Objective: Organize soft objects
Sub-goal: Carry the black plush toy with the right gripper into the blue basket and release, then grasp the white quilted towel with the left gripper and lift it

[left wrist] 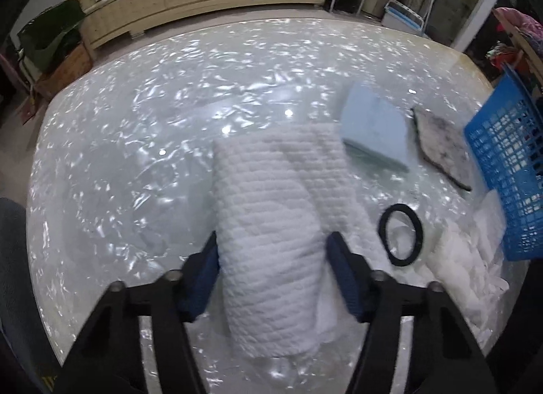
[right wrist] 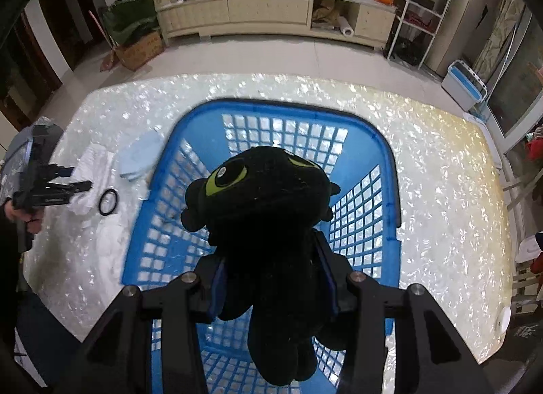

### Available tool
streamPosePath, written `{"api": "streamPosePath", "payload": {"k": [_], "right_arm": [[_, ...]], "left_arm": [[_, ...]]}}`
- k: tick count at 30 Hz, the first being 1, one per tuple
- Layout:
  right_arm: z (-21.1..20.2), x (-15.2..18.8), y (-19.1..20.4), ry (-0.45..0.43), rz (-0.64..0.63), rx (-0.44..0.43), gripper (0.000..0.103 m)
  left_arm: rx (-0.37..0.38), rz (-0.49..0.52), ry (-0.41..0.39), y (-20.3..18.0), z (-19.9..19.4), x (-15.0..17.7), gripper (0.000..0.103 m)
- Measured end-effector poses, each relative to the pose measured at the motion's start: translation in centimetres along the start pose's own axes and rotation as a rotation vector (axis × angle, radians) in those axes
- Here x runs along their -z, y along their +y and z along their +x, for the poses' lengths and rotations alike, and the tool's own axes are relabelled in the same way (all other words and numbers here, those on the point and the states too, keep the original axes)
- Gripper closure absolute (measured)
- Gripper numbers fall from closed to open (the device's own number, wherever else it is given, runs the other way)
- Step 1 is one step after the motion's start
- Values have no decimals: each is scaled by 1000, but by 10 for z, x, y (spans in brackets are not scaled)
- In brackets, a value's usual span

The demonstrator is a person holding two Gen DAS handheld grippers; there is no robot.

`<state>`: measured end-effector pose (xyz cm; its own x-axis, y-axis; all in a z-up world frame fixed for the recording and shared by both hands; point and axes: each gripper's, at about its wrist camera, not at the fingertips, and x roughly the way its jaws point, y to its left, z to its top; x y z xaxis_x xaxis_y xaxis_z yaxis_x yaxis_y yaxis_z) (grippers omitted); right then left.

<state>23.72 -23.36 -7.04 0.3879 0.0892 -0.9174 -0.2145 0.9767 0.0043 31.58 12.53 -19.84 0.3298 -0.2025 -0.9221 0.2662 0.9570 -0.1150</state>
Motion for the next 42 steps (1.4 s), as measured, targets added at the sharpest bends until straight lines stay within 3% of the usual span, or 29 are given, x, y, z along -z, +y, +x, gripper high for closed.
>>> {"api": "streamPosePath", "payload": {"k": [7,12,15,16,18,20,22,24,34,36,42], "right_arm": [[30,-8,1,93,-21,2,57],[47,-10,4,152,-49,20,57],[49,-9,2,161,-41,4,50],[48,-7,2,160,-43,4,42],[42,-4,2,146,-37,7,33],[33,-1,1,125,-25,-5,28],[22,4,1,100,-9,-14,14],[11,9,2,80,-3,-14,7],[-33,47,15,-5,14,32,0],[-39,49,14,-27,37,81,0],[-58,67,18,-83,50,89,0]], "left_arm": [[14,-13,-20,-4,2,2,56],[0,-28,-39,-7,-4,10,64],[-12,-48,-44,-5,-9,12,72],[-20,-46,-46,-6,-11,13,74],[-26,-57,-47,-8,-16,14,82],[-20,-70,-48,-7,-20,15,85],[-20,-71,-50,-8,-25,19,86],[-23,-74,-52,-11,-30,23,87],[4,-84,-107,-35,-92,44,88],[-2,-82,-113,-43,-107,51,88],[-26,-73,-131,-67,-141,65,88]]}}
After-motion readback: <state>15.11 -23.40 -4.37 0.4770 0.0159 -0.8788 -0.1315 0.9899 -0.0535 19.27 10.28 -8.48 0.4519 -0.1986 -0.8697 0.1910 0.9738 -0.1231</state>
